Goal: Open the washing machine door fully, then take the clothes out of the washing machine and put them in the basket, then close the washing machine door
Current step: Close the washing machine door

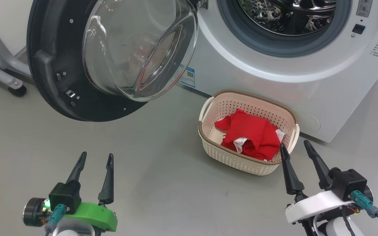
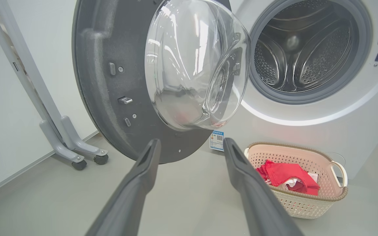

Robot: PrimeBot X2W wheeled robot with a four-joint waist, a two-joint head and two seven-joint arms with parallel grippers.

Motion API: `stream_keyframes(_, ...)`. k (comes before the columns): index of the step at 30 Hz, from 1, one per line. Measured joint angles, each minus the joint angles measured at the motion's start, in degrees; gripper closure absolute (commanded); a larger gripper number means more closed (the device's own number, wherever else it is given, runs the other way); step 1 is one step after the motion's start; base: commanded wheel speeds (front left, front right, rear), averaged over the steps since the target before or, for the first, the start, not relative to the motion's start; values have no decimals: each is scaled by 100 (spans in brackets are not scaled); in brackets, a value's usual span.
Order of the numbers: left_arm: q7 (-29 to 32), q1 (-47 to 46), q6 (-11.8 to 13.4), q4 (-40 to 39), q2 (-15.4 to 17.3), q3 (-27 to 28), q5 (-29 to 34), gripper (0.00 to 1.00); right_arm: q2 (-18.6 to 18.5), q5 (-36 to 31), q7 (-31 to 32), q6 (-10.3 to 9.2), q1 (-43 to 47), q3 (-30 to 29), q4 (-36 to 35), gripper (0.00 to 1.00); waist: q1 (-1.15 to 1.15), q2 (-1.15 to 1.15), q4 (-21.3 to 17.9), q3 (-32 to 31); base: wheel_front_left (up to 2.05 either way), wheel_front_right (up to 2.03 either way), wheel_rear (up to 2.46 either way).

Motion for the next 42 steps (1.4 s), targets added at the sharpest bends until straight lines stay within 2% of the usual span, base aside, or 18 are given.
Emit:
stream_keyframes(25,0,51,-1,-11,0,67,42,0,-7,1,0,0,-14,-5,35,0,0,0,-5,0,0,0,0)
stream_keyframes(26,0,51,-1,-12,0,68,42,11,-8,2,0,0,-14,-7,35,0,0,0,-5,-1,0,0,0)
stream_keyframes(27,0,51,-2,-12,0,68,42,100,-9,1,0,0,-14,-8,35,0,0,0,-6,-1,0,0,0)
stream_keyframes(37,0,59,-26,-242,-1,177,42,100,-40,-1,1,0,-16,16,-41,0,0,0,-63,109,0,0,0)
stream_keyframes(42,0,37,-13,-613,-4,492,-29,100,-153,-27,57,-1,-24,8,-124,0,0,0,-126,263,0,0,0)
